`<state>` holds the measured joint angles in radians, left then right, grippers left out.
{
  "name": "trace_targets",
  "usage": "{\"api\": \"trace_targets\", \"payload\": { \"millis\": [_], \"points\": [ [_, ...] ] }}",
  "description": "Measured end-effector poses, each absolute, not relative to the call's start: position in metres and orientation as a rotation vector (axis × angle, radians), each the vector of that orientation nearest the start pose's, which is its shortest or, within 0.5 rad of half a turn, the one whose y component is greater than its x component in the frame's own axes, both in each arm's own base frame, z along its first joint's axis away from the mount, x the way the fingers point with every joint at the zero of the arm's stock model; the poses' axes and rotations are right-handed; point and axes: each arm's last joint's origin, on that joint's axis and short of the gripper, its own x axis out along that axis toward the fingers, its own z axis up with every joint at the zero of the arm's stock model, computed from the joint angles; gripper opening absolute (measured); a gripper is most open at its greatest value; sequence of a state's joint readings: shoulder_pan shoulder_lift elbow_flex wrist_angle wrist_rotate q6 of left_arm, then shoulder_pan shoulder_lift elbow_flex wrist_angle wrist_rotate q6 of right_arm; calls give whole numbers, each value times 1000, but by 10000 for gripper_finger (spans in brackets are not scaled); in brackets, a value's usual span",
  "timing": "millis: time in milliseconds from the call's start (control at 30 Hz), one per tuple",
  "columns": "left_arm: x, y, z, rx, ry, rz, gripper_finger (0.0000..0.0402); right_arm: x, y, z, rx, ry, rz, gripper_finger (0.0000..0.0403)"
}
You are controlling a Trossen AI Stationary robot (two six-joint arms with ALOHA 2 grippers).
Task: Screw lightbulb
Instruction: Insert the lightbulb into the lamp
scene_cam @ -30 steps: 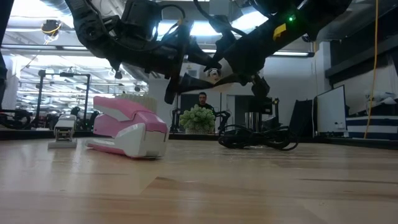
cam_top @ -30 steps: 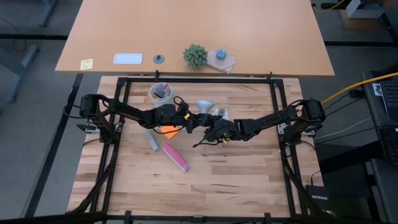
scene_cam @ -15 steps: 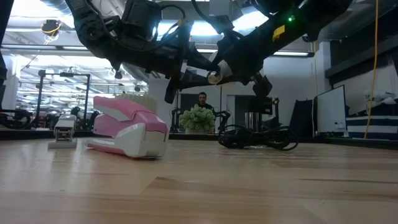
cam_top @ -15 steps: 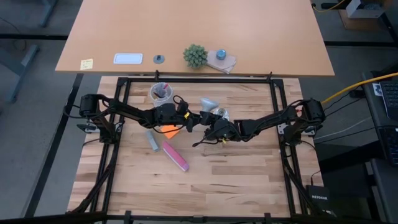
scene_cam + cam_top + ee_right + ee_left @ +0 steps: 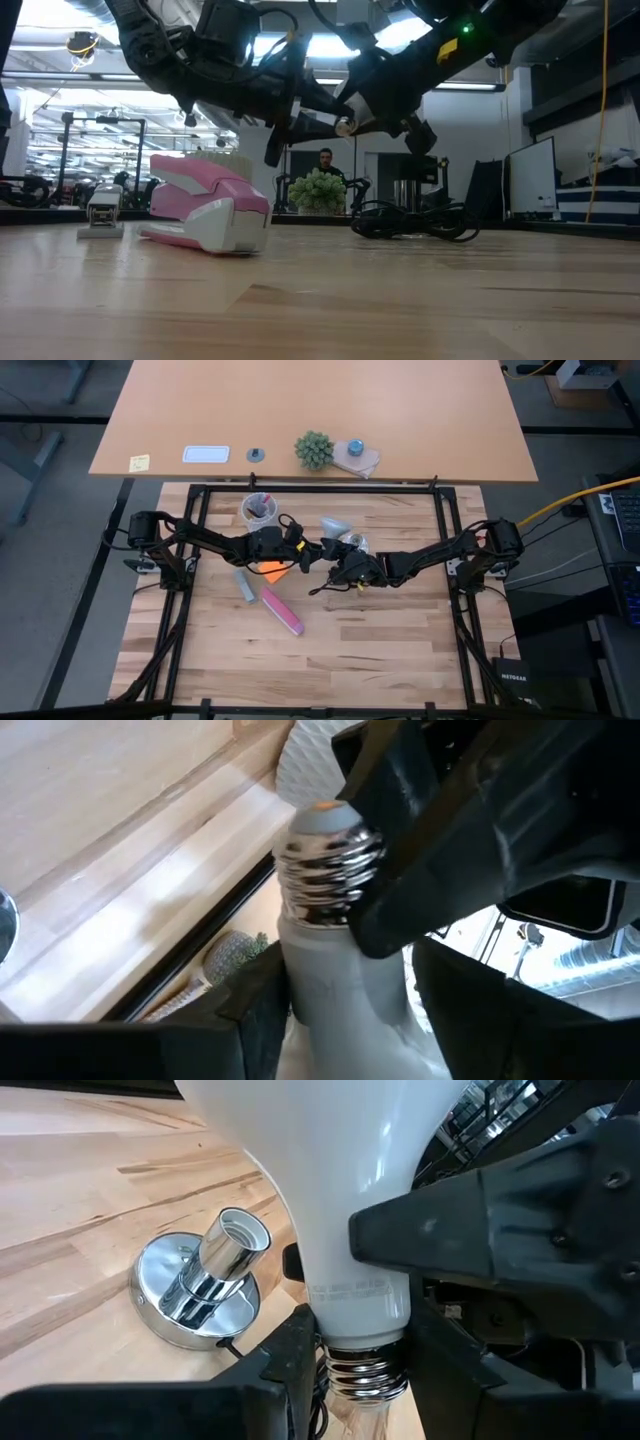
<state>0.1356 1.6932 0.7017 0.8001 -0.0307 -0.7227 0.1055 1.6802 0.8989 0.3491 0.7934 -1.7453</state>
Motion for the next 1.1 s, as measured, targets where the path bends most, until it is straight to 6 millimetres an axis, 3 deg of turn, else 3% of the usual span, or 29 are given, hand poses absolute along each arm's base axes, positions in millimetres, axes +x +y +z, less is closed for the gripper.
{"api": "trace_targets", "payload": {
  "millis": [267, 500, 933, 1100],
  "points": [
    [328, 46, 174, -731, 125, 229, 116, 345, 16, 199, -1784, 893, -180, 246],
    [328, 48, 175, -733, 120, 232, 116, 344, 14, 200, -1678, 927, -297, 248],
    [325, 63, 175, -752, 100, 277, 115, 343, 13, 202, -1666, 957, -359, 248],
    [324, 70, 175, -763, 85, 295, 113, 345, 12, 209, -1627, 939, -466, 248]
  ]
}}
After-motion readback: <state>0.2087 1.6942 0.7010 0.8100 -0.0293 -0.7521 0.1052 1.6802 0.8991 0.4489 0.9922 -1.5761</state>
